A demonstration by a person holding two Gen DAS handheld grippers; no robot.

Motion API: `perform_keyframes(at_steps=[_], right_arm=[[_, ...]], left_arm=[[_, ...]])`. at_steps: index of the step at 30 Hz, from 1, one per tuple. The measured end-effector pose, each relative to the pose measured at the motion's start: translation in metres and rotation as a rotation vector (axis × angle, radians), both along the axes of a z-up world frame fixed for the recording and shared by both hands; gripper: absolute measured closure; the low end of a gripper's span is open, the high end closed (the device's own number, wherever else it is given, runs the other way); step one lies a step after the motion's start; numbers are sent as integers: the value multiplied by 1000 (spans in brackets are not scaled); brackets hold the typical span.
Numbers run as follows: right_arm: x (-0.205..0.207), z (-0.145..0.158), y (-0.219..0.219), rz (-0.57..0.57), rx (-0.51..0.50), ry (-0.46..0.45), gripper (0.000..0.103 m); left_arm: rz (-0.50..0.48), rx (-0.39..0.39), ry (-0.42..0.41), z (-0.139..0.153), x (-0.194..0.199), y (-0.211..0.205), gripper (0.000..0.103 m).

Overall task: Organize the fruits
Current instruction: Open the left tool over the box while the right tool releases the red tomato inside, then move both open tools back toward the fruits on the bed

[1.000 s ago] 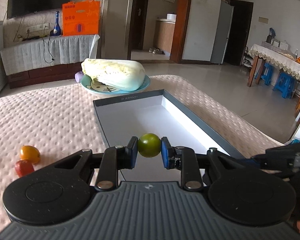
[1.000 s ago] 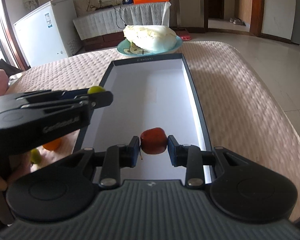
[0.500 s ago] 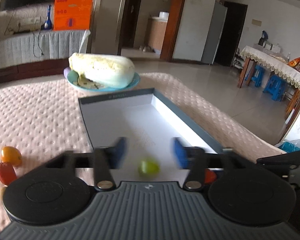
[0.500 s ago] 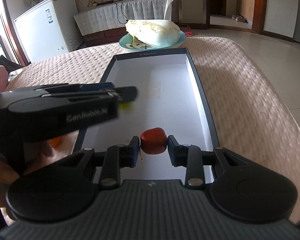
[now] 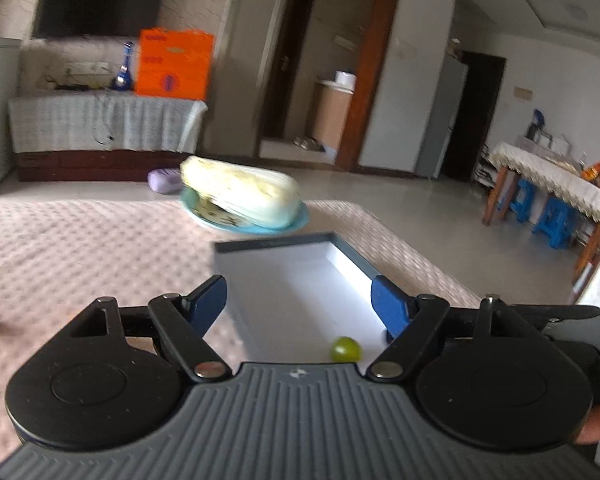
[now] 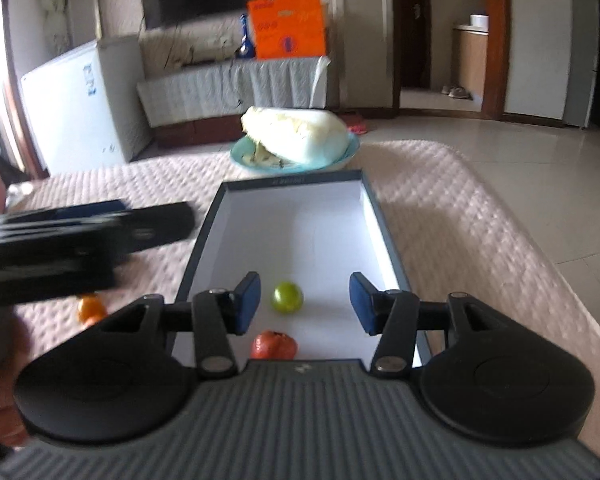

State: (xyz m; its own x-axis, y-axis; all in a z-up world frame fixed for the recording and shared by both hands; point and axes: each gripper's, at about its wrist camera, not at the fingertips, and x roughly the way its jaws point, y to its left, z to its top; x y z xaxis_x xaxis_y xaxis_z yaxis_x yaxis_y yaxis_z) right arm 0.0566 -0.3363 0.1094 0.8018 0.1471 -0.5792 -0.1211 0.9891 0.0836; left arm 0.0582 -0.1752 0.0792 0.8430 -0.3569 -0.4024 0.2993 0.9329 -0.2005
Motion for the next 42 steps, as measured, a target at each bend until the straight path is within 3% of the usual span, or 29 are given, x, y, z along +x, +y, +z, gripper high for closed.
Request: perform_keyframes(at_steps=[7, 19, 24, 29, 31, 35, 42], right_arm=[[3, 2, 2, -51, 76, -1, 51], [-15, 14, 48, 122, 88, -86, 51], [-30, 16, 73, 203, 46, -98, 51], [-57, 16, 103, 342, -5, -118, 52], [-64, 6, 118, 410, -13, -66, 53], [-69, -11, 146, 514, -130, -13, 53], [-60, -30, 157, 531, -115, 90, 54]], left_arm=[[166, 3, -28, 21, -37, 57, 20], [432, 39, 23, 25, -128, 150, 20], [452, 102, 51, 13, -156, 165, 20], [465, 166, 117, -11, -159, 179, 20], [468, 182, 143, -21, -158, 186, 20], [477, 176, 201, -35, -147, 196, 20], [456, 167, 222, -42, -132, 196, 20]])
